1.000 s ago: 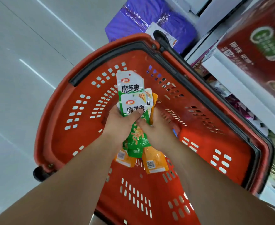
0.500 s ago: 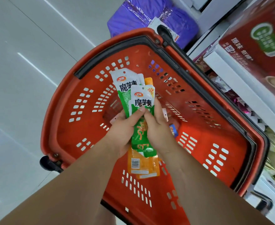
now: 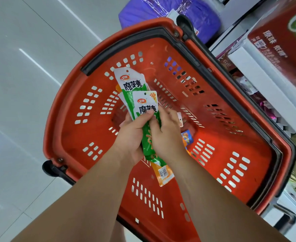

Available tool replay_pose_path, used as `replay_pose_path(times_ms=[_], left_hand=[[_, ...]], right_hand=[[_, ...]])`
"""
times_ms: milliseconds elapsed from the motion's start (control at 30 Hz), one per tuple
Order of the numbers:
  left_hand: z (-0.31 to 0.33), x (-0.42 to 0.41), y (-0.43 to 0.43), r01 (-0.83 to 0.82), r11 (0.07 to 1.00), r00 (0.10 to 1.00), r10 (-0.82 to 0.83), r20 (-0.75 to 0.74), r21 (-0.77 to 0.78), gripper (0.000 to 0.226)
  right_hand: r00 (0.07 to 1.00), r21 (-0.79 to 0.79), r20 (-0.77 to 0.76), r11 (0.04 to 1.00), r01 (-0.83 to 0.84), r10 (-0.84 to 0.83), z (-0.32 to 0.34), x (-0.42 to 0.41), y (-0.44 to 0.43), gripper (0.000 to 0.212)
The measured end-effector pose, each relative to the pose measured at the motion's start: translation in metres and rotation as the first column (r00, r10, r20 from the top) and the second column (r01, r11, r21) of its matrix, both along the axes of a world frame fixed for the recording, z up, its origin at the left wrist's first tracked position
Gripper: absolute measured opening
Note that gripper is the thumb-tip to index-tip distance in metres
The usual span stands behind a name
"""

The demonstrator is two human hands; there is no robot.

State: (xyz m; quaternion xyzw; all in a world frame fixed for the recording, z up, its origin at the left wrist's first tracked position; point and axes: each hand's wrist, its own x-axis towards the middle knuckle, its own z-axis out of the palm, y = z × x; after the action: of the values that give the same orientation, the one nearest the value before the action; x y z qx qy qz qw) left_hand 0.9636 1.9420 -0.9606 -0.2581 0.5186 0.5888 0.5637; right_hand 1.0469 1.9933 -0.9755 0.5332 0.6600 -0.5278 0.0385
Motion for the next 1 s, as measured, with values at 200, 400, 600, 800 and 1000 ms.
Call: replay_pose_path(times_ms=[200,400,600,800,1000], left_hand=[[0.003,-0.003,-0.007,0.028,0.997,0.998,-0.032,-0.059,-0.067,0.032],[0.038,-0.005,-0.015,0.179,0.984,0.957,-0.178,-0.227,-0.017,0.043],[0.118,0.0,-0.005,0.146,0.989,0.969,-0.136,-0.207,0.033,0.035],[0.243,-0.004,0.009,0.1,0.994,0.976,-0.089,-0.2,0.045,0.023],[0.395,0.004,0.024,0.052,0.99,0.968,-0.019,-0.248,0.13,0.017]], right_hand=[[0.996,0.0,0.046,0.997,-0.072,0.072,0.011,0.003,0.013,0.055],[0.996,-0.063,-0.061,0.996,-0.063,0.059,0.047,0.019,0.019,0.046],[0.989,-0.042,-0.144,0.999,-0.022,0.016,0.138,0.033,0.024,0.055],[0.988,-0.019,-0.138,0.997,-0.08,0.076,0.264,0.048,0.043,0.057],[0.969,0.028,-0.249,1.0,0.007,0.0,0.399,0.058,0.051,0.038]])
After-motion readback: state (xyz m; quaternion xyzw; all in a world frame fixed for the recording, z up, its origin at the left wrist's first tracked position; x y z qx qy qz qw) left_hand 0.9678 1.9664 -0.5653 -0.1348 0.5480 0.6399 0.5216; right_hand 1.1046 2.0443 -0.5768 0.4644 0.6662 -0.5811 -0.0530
